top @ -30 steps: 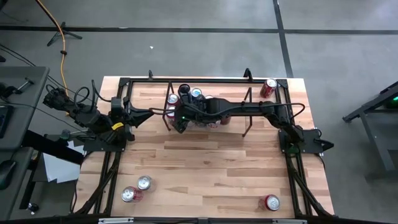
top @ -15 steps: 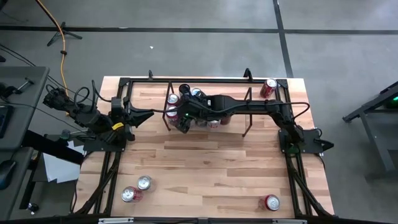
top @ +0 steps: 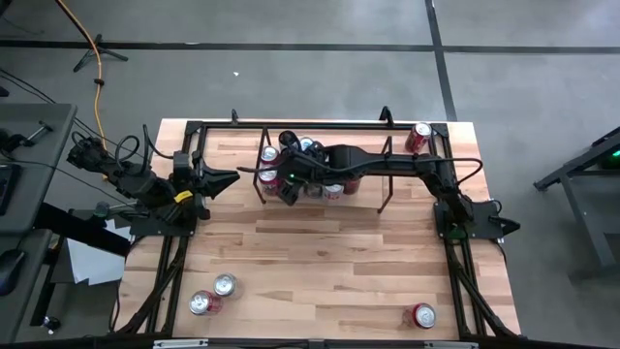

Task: Place canned beverage on shelf
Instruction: Put the white-pink soda can on the shelf aligned with the other white-pink soda cans

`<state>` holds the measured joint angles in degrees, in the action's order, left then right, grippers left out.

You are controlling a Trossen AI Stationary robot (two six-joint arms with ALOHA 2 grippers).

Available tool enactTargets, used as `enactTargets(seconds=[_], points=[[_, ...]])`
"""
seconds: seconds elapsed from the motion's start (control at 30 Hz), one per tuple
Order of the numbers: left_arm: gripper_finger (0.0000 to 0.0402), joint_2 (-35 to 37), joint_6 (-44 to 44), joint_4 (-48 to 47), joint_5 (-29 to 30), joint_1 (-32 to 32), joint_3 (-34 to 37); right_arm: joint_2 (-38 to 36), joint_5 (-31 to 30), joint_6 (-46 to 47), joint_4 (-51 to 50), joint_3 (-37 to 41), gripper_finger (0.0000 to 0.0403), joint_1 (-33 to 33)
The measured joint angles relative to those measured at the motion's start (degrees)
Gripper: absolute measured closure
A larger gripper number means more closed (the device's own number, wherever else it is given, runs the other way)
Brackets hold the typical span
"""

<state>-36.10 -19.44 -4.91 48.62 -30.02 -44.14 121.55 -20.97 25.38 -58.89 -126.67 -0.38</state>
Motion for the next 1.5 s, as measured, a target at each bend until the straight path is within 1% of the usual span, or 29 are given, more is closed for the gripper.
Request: enactTargets(seconds=[0.3,0.57,0.67,0.9,0.97,1.13,1.27,1.4,1.5], points=[[0.0401,0.0,-1.0,0.0,0.0,0.0,0.0,-0.1,0.0,0.5,-0.2,3.6,0.0033,0.2],[0.0401,0.0,-1.0,0.0,0.1,0.0,0.0,-0.1,0.0,-0.3,0.1,3.8,0.0039,0.2],[0.0401,0.0,-1.0,0.0,0.2,0.0,0.0,-0.1,0.0,0.1,0.0,3.8,0.0060,0.2],[0.0402,0.0,-1.0,0.0,0.2,0.0,0.0,-0.1,-0.3,0.3,0.0,3.8,0.0148,0.2],[0.0401,0.0,-1.0,0.0,0.2,0.0,0.0,-0.1,-0.4,0.2,0.0,3.8,0.0168,0.2],[0.0402,0.0,-1.0,0.0,0.2,0.0,0.0,-0.1,-0.7,-1.2,0.0,3.7,0.0190,0.2],[0.0401,0.0,-0.9,0.0,0.2,0.0,0.0,-0.1,-0.1,-5.9,0.2,3.7,0.0203,0.2],[0.0402,0.0,-0.4,0.0,0.2,0.0,0.0,-0.1,1.6,-11.5,0.3,3.7,0.0236,0.0],[0.0401,0.0,-0.4,0.0,0.2,0.0,0.0,-0.1,3.6,-12.4,0.5,3.7,0.0261,-0.4]])
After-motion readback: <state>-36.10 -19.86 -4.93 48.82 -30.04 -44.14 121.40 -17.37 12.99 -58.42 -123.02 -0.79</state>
